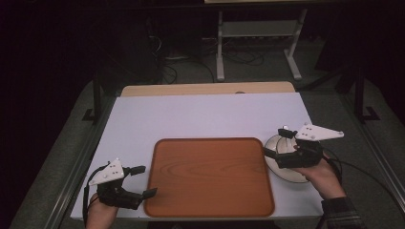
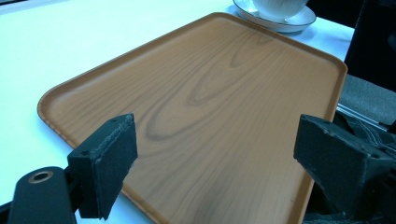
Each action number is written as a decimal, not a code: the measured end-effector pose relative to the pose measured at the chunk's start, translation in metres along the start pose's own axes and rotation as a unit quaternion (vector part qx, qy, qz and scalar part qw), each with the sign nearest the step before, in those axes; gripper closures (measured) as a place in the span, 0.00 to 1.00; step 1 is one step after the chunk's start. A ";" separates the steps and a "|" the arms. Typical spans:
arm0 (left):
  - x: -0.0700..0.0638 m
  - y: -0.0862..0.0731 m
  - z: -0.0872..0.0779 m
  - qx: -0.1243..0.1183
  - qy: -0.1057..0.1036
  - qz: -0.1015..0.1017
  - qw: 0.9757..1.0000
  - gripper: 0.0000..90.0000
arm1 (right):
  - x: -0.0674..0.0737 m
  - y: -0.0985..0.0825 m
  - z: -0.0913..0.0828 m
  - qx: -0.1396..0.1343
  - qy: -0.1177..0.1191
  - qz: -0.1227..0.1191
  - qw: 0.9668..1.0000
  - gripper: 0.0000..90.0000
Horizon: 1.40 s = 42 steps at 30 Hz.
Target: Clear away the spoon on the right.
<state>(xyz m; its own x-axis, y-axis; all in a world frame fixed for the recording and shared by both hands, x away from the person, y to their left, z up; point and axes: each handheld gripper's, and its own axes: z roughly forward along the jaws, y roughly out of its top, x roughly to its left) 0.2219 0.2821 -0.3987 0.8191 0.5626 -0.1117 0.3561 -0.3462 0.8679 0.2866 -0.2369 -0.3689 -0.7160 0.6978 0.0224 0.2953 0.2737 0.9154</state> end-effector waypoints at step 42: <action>0.001 -0.001 -0.001 -0.001 -0.003 -0.003 1.000 0.14 | -0.048 0.015 0.043 0.067 -0.027 0.037 0.997 0.68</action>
<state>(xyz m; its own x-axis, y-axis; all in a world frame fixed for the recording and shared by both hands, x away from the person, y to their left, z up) 0.2219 0.2833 -0.3991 0.8200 0.5597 -0.1196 0.3596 -0.3413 0.8684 0.3524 -0.2381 -0.3737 -0.6554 0.7526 0.0635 0.4302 0.3029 0.8504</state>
